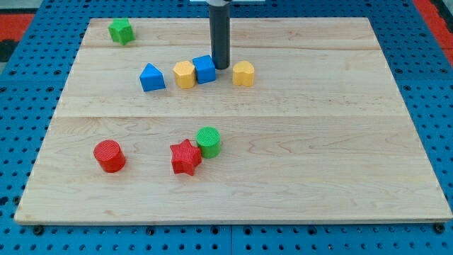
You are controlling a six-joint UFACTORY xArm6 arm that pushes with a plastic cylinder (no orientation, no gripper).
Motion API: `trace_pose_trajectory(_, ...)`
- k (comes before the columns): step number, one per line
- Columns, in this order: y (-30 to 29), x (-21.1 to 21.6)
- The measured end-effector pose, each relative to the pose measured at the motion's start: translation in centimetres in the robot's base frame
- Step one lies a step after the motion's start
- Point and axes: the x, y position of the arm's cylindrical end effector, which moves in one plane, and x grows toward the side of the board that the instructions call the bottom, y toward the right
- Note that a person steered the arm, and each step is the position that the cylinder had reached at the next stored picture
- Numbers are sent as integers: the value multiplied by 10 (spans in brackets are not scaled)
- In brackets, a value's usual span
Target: Place the green circle towards the top center
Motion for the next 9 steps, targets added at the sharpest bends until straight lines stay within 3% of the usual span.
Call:
trace_pose_trajectory(2,8,79)
trace_pose_trajectory(4,-63,65)
trace_pose_trajectory(5,-50,67)
trace_pose_trajectory(6,-38,100)
trace_pose_trajectory(7,-90,108)
trace_pose_trajectory(8,-64,167)
trace_pose_trajectory(9,23,163)
